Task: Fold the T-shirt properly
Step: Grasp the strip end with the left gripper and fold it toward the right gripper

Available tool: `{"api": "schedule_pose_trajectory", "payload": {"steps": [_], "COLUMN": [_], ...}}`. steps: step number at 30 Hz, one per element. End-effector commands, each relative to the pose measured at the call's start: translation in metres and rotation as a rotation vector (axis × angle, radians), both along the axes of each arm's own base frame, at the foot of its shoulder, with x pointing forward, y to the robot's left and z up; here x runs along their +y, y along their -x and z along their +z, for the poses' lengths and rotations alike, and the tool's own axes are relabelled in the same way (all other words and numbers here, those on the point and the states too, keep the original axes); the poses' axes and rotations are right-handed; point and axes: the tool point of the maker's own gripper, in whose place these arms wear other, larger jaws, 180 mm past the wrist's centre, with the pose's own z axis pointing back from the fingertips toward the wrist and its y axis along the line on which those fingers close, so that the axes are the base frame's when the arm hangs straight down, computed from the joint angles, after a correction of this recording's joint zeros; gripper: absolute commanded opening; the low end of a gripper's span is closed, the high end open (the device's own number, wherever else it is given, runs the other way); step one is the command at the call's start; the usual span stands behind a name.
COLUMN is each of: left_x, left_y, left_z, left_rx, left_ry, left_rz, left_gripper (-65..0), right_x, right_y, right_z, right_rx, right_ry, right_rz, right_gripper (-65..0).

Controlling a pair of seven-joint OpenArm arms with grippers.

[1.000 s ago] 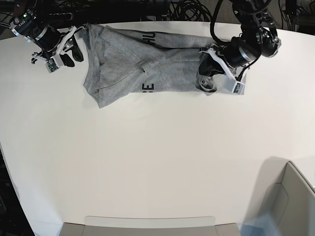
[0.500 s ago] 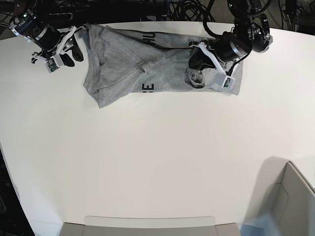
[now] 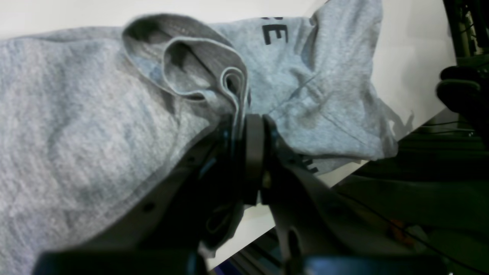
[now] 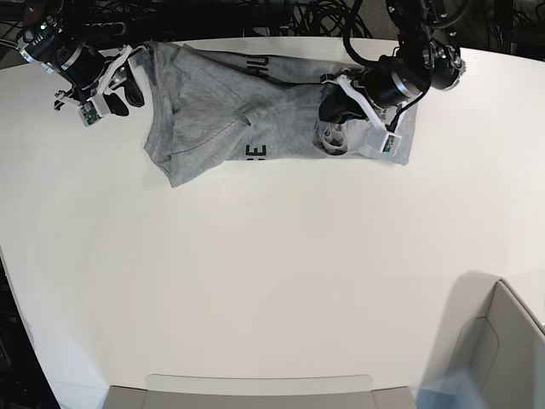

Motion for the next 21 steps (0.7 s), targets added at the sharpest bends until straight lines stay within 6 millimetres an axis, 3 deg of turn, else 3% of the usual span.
{"api": "schedule_pose_trajectory", "payload": {"steps": [1,4,6,12,16,18,21], "left_x": [-0.003,-0.003,-0.003,-0.008,-0.01,-0.002,0.015], "left_y": [-0.007,-0.008,-0.008,-0.011,-0.011,-0.013,-0.013], "left_z": [0.01,0.011,0.011,0.021,0.026,0.026,0.019], "left_rx": [-0.043,-0.053,-0.055,-0.082,-0.095,-0.096,-0.078], "left_ry": [0.023,0.03,0.032,0.099,0.131,0.119,0.104], "left_rz": [0.005,0.014,0.017,0.023,0.019,0.041,0.094], "left_gripper": [-63.5,-51.8,-49.2,-54.2,-61.3,-65.0,-65.0], "right_x": [0.004,0.004,0.004,0.004,0.002,0.004,-0.001], "right_y": [-0.003,-0.003,-0.003,-0.008,-0.016,-0.02,-0.03], "right_z": [0.009,0.009,0.009,0.012,0.016,0.016,0.02], "right_rx": [-0.035,-0.035,-0.036,-0.051,-0.076,-0.084,-0.109], "right_ry": [-0.01,-0.01,-0.01,-0.011,-0.011,-0.045,-0.165], "right_rz": [0.031,0.031,0.031,0.031,0.025,0.006,-0.067], "right_gripper": [-45.8,-45.8,-45.8,-45.8,-45.8,-45.8,-45.8]}}
